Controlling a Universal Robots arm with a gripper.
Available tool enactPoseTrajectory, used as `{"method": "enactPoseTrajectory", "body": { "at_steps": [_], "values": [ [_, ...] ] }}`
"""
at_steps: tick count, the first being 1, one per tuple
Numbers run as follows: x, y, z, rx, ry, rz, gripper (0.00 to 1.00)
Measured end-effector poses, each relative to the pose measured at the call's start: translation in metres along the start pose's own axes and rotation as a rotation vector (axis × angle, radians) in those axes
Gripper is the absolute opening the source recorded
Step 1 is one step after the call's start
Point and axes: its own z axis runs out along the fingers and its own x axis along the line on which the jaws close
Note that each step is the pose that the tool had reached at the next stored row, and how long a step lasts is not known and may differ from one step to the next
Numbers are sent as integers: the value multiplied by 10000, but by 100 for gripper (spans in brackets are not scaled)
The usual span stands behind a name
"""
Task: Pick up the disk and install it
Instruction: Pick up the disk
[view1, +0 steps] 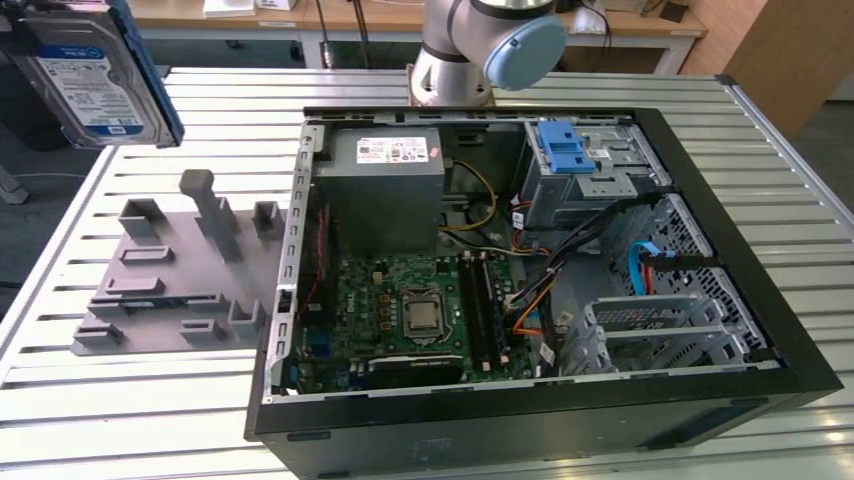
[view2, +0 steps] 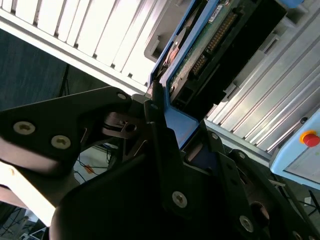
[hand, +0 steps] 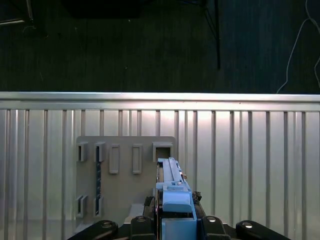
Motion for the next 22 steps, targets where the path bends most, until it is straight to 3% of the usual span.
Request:
{"method": "enactPoseTrajectory", "body": {
  "at_steps": [22],
  "values": [
    [-3,1,-131,0,-13,0,36]
  ]
}}
